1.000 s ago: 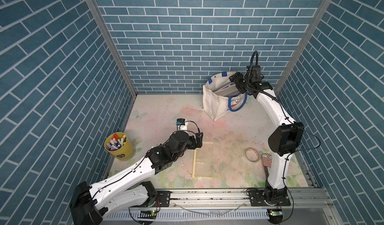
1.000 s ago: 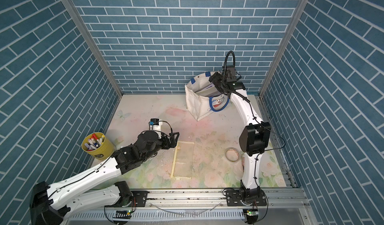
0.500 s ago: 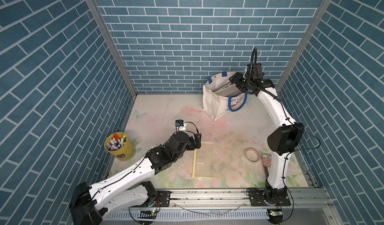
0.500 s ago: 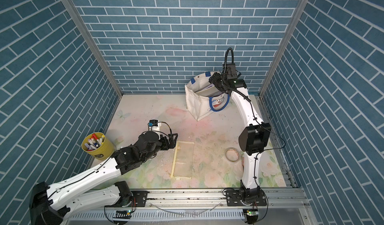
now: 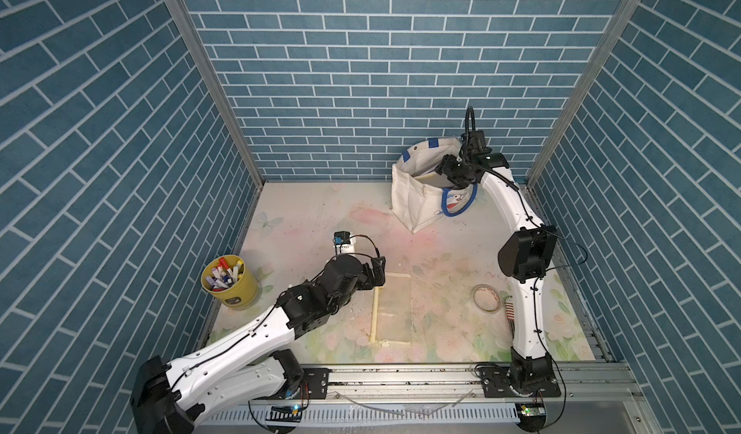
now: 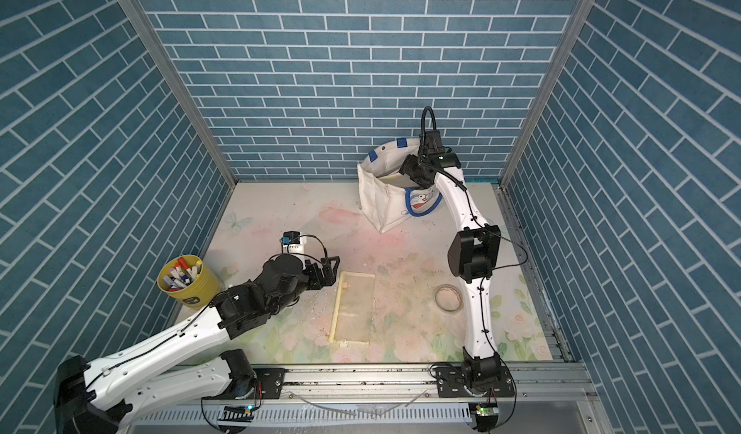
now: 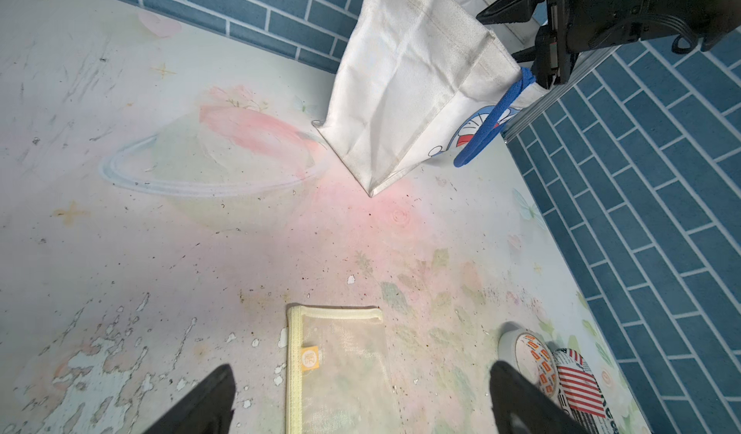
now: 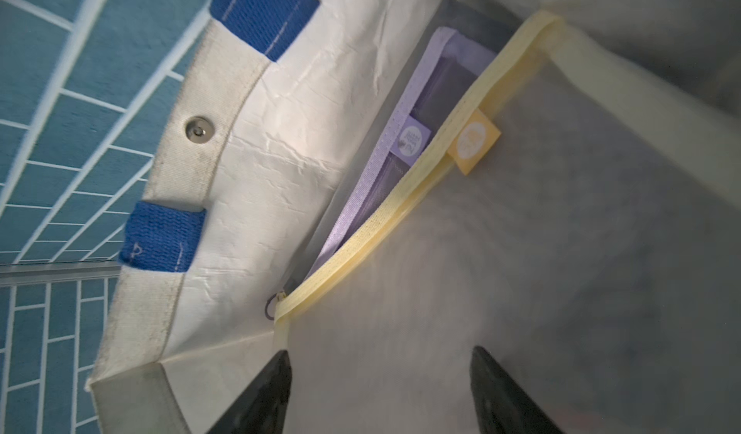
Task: Put the pencil pouch into the canvas bag
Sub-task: Place the pencil pouch in the canvas bag, then pick up the pencil pouch from the center of the board.
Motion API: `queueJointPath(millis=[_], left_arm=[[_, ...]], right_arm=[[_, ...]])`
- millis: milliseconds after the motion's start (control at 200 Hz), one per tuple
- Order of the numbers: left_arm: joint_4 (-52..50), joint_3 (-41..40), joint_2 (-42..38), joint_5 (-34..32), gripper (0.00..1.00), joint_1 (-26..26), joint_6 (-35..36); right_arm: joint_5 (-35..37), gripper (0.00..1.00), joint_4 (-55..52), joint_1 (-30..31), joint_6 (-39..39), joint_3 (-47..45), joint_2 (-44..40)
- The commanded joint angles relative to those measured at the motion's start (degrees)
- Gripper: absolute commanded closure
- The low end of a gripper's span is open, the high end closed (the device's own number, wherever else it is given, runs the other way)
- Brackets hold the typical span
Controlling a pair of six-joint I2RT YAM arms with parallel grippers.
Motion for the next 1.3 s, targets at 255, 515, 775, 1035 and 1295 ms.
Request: queueJointPath(millis=[255,515,775,1035,1295], left_arm=[[-4.2,-1.9,-1.0,-2.9,0.01,0.0,-2.3],[-10.6,-4.6,-0.7,2.6,0.01,3.4,-7.2],[-12.5,-5.7,6.0,15.4,0.08,4.8,-8.1],[-1.9,-10.2,15.8,24.2,0.18,4.8,-9.7],[9.6,-11.0,27.2,25.9,0.28,3.8,-11.5]], right_arm=[[-1.1,0.29,-4.0,0.2,-4.5,8.3,-4.8],[-10.9,0.3,0.6,2.6,-10.3,-24.0,-28.6],[-27.1,0.3,4.0,4.6,-13.1,-69.6,-53.9],[-35.8,0.27,10.0,5.6,-15.7,-85.1,-51.2],[-37.2,0.29,19.3,7.3,-14.8,-88.2,-40.9]])
